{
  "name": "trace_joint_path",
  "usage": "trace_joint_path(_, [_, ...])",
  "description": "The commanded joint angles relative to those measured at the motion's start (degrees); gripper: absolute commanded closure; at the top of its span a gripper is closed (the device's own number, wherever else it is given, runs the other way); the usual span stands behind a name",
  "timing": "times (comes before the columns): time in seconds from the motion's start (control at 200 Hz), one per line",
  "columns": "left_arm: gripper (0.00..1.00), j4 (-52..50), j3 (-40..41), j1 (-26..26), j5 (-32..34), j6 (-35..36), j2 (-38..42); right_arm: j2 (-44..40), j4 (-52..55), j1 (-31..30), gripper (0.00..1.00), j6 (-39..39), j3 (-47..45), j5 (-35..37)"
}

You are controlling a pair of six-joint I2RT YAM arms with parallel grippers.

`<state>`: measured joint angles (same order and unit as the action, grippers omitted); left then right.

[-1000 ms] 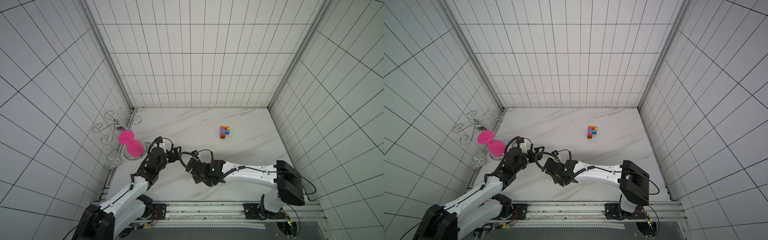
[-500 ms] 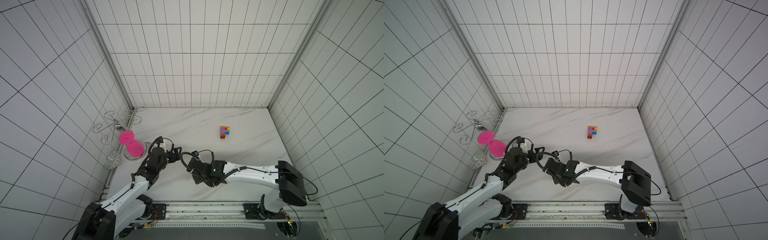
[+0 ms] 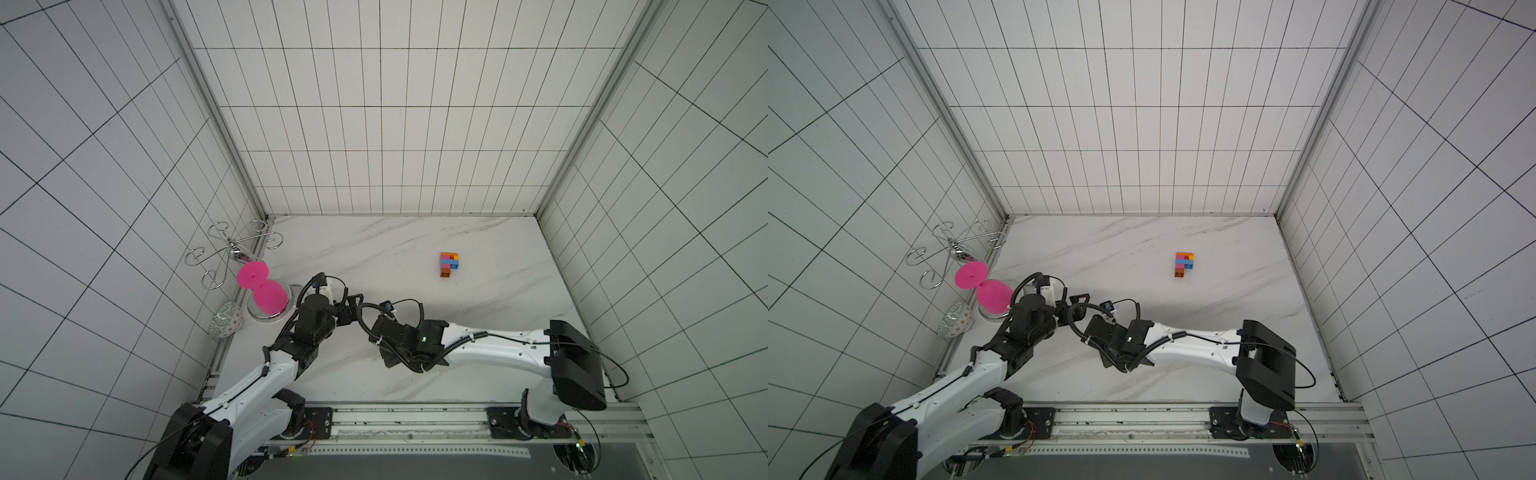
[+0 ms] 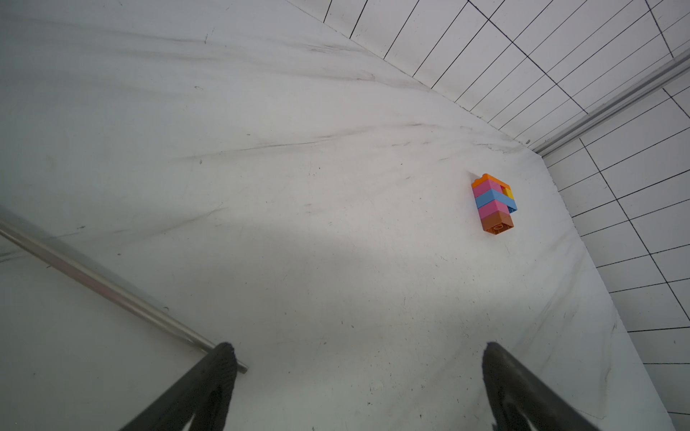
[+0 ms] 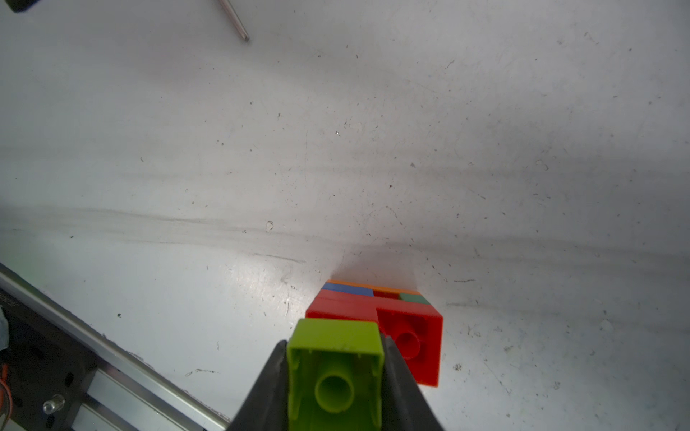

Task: Assemble the letter p with lego
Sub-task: Assemble the lego brick with the lego brick.

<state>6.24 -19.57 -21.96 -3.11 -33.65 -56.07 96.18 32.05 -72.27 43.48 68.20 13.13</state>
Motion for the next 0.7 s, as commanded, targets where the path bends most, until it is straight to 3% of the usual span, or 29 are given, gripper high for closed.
trace_joint_path(0.0, [0.02,1.1,0.1,0.2,-0.1,-0.1,-0.2,4.1,8.8,-1.1,0.84,0.5,0.8,-2.2])
trace_joint_path(0.695, [0.02,0.5,-0.1,0.2,0.1,0.1,0.3,8.0,9.6,-1.5,0.84,2.2,1.9,-4.8])
